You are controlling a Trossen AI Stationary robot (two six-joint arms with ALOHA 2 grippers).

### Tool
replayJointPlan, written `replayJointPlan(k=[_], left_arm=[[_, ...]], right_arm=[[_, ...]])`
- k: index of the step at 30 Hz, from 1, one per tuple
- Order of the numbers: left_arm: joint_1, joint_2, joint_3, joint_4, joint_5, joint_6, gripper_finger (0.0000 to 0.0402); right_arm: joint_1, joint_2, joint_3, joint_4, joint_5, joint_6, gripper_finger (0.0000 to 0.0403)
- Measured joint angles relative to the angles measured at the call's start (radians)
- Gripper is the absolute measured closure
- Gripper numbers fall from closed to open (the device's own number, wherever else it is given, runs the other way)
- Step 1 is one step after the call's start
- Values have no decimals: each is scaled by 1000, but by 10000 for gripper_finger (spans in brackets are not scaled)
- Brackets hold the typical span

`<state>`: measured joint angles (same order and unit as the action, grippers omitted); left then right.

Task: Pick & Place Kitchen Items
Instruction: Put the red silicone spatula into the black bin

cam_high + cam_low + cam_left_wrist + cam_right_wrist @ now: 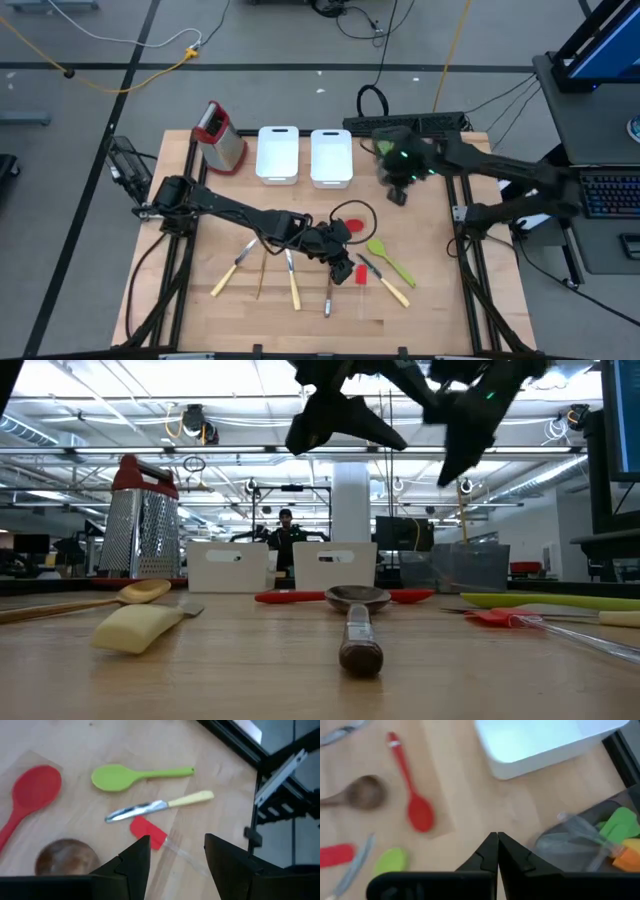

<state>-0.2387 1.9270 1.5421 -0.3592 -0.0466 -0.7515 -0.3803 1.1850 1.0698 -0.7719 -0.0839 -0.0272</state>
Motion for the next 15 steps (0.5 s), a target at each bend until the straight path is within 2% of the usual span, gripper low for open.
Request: replayJointPlan(k=[9, 12, 15], left_arm=[[-7, -33, -2, -92, -8, 42, 210], [-7, -64, -35, -67, -14, 59, 210], [-13, -126, -128, -23, -24, 44, 210]], right_arm=[[262, -359, -191, 34, -4, 245, 403], [346, -430, -263, 48, -6, 337, 403], [421, -469, -329, 77, -5, 425, 403]])
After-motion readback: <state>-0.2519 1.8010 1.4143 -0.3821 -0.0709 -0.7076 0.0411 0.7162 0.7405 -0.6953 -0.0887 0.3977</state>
